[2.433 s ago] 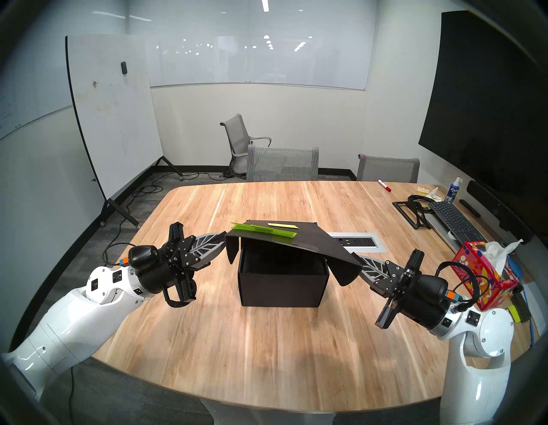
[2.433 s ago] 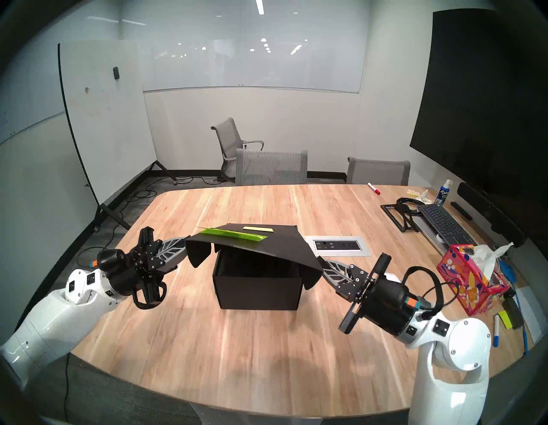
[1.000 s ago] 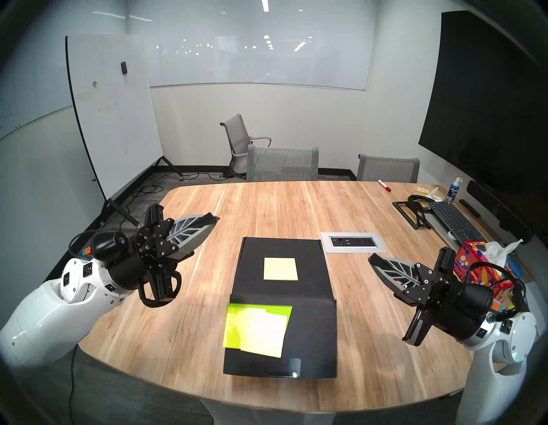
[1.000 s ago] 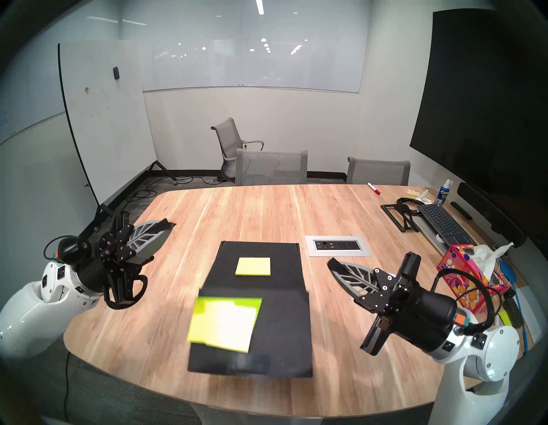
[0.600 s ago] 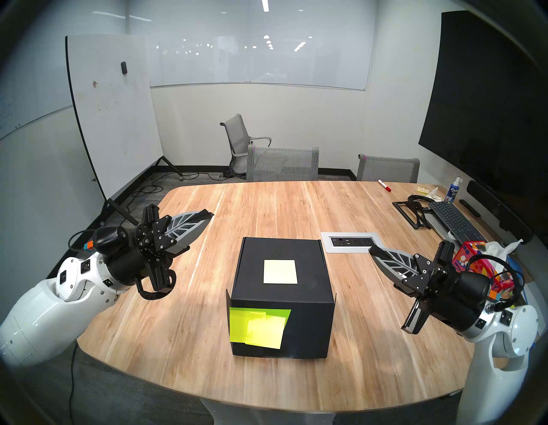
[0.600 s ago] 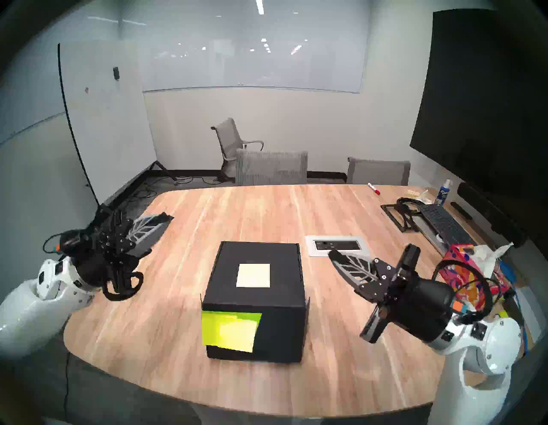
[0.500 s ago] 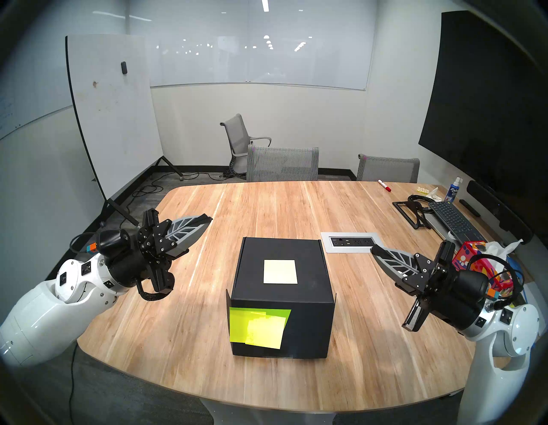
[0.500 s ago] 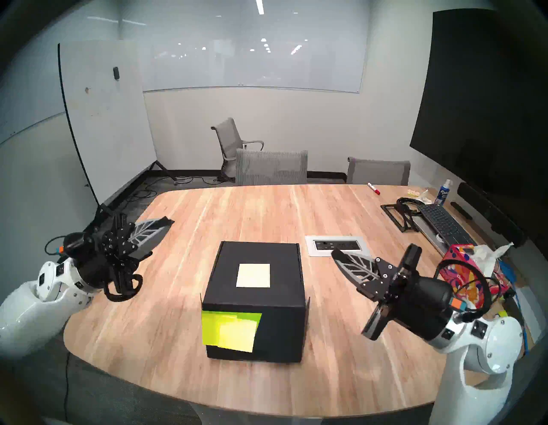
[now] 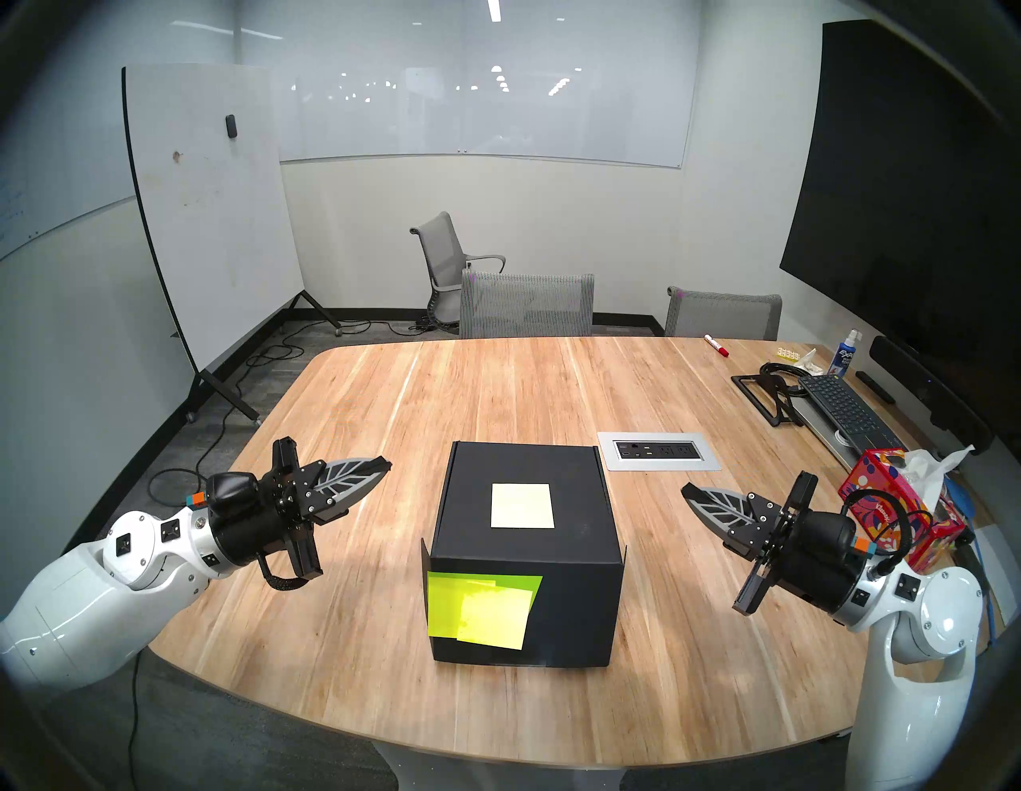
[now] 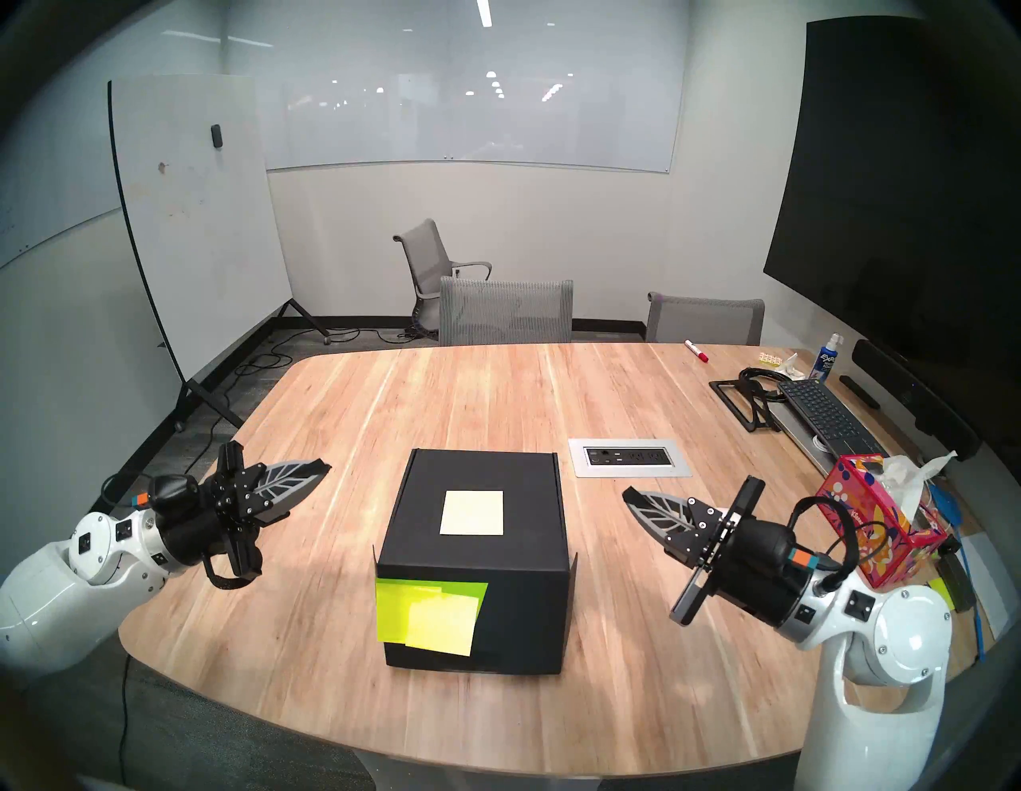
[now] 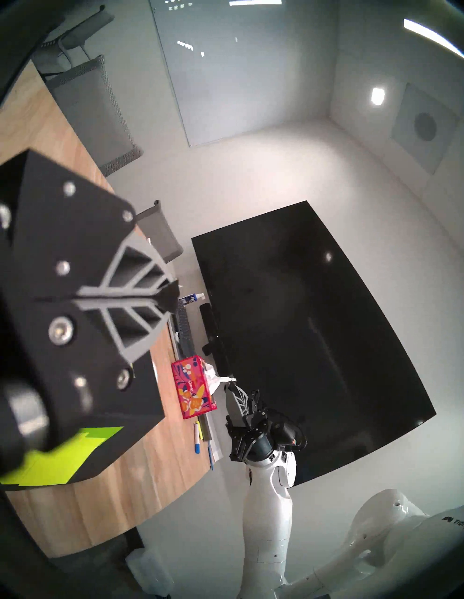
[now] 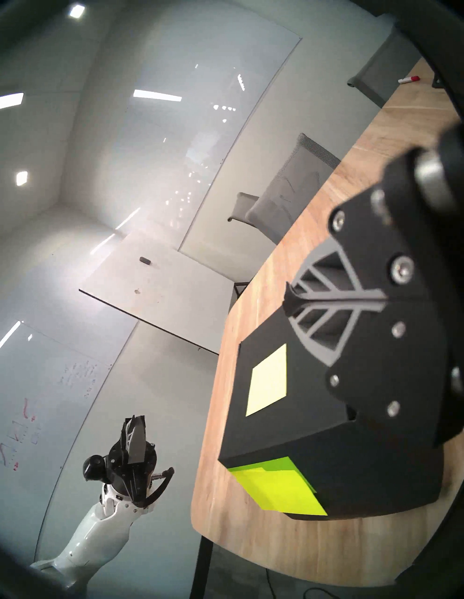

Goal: Open the box and place the mouse inside

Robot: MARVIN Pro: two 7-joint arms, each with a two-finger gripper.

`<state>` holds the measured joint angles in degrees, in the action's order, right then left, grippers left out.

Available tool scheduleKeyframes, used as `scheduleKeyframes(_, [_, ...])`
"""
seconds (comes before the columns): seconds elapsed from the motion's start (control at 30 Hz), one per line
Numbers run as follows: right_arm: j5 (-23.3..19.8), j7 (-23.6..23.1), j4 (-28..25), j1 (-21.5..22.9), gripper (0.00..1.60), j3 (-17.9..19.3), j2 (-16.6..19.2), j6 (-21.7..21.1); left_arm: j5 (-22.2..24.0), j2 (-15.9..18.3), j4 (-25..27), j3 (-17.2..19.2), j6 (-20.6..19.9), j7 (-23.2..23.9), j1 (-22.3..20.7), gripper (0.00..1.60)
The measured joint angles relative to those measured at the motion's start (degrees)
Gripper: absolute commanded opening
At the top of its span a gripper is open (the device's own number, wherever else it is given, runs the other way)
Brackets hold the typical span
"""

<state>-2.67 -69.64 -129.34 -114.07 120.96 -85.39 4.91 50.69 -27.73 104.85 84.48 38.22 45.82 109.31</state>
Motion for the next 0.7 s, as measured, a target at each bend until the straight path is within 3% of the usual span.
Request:
scheduleKeyframes(0.33, [2.6, 0.2, 5.4, 1.2, 0.00, -1.1, 0.9, 2.3, -3.7, -1.6, -4.6, -4.3, 0.0, 0.4, -2.5, 0.00])
scheduleKeyframes(0.7, [2.7, -1.2, 6.0, 1.3, 0.00, -2.1, 1.7, 3.6, -6.0, -2.4, -6.7, -7.2, 0.0, 3.0, -4.5, 0.00])
